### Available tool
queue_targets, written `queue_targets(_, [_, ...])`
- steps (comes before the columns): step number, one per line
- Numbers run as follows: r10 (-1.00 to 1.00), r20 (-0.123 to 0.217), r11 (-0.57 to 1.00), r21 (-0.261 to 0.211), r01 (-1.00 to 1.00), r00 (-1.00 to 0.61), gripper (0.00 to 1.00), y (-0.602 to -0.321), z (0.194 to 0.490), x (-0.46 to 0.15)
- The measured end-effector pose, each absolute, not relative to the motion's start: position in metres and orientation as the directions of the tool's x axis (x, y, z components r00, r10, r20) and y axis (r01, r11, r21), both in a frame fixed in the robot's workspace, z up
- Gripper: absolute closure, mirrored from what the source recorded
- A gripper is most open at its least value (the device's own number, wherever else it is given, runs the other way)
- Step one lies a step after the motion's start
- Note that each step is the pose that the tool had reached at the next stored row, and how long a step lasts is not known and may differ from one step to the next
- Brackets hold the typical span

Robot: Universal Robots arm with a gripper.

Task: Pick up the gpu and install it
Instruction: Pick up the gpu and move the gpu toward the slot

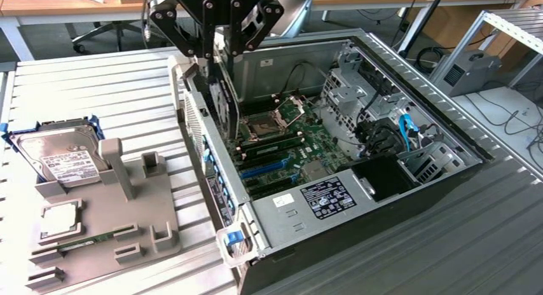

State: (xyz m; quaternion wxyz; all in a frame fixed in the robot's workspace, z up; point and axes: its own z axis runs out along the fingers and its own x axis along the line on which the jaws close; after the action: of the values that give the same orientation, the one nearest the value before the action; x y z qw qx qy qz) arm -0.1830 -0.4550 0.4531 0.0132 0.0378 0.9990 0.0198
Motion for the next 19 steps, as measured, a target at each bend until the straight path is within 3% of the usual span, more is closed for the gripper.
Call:
queue_targets(14, [0.076,-0.025,0.996,0.041,0.075,-0.997,0.74,-0.447,0.452,-0.083])
queue_targets(19, [0.076,-0.025,0.996,0.041,0.075,-0.997,0.74,-0.446,0.451,-0.078])
